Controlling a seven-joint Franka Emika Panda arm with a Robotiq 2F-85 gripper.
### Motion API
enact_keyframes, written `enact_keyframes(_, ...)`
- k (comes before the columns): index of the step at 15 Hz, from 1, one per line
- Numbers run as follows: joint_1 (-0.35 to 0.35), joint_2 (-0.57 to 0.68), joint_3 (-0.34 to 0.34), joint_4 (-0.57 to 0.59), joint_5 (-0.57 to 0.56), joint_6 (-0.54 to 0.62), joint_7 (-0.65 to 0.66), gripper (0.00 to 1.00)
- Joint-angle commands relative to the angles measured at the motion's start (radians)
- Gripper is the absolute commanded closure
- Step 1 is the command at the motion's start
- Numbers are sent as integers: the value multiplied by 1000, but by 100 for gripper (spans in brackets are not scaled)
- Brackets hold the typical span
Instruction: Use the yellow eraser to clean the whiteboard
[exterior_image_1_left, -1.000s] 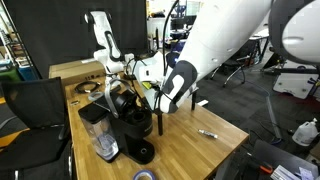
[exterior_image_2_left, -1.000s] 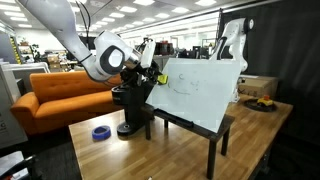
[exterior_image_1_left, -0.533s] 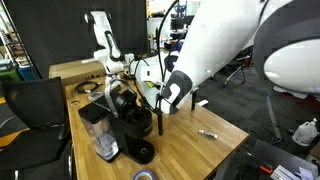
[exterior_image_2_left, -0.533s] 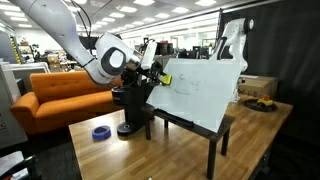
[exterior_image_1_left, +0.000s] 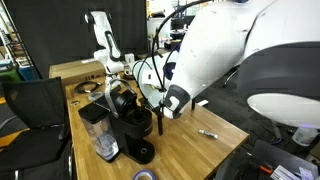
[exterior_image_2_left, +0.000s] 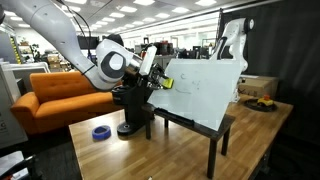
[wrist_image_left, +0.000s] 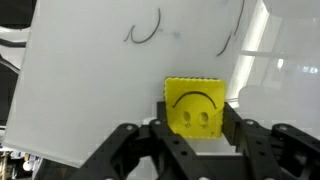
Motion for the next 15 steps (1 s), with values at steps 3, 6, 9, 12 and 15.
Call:
enact_keyframes(3, 36, 91, -56, -19, -27, 0, 147, 71)
enact_keyframes(6, 46, 114, -71, -36, -33, 0, 209, 71)
enact_keyframes(9, 39, 120, -78, -60, -50, 0, 260, 71)
enact_keyframes(12, 13, 105, -83, -84, -87, 0, 300, 71)
enact_keyframes(15, -43, 84, -85, -76, -151, -1, 337, 71)
